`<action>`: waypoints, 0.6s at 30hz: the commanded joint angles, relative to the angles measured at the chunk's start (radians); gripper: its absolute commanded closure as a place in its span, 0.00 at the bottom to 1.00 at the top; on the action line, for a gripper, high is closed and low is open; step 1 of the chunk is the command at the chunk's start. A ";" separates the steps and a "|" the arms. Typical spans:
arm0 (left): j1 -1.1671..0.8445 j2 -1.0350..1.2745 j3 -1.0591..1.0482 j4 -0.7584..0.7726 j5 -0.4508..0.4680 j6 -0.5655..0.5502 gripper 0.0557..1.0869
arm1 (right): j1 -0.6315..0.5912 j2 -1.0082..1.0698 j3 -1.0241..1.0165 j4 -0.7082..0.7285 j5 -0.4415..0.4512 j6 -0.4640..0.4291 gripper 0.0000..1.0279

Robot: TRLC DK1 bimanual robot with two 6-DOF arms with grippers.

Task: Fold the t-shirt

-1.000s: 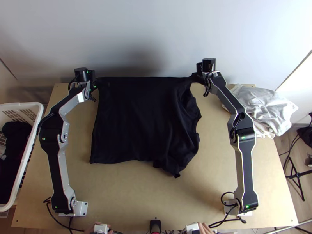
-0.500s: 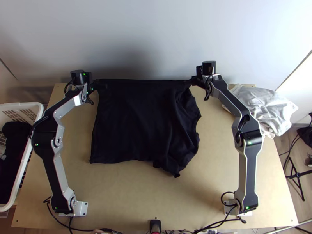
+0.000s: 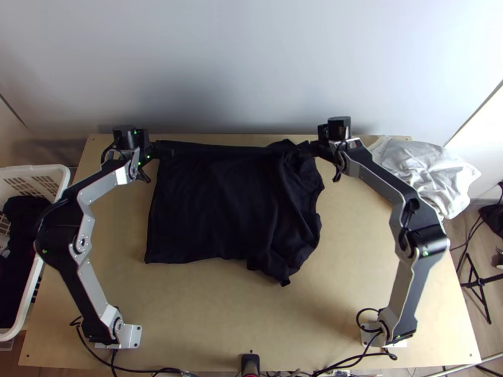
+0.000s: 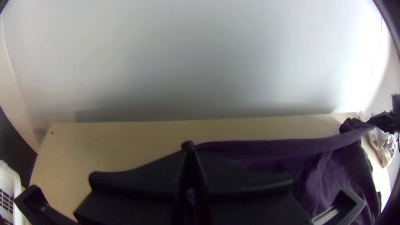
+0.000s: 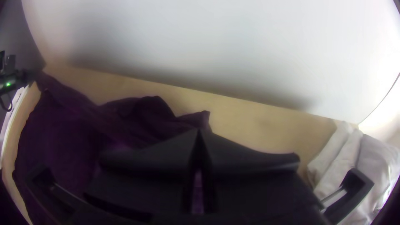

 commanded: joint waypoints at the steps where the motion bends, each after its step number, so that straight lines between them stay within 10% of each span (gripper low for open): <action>1: -0.009 -0.085 -0.125 0.029 0.003 -0.014 0.97 | 0.001 -0.122 -0.183 0.034 -0.004 0.008 0.97; 18: -0.021 -0.228 -0.346 0.072 0.003 -0.020 0.97 | 0.059 -0.289 -0.392 0.034 -0.021 0.047 0.97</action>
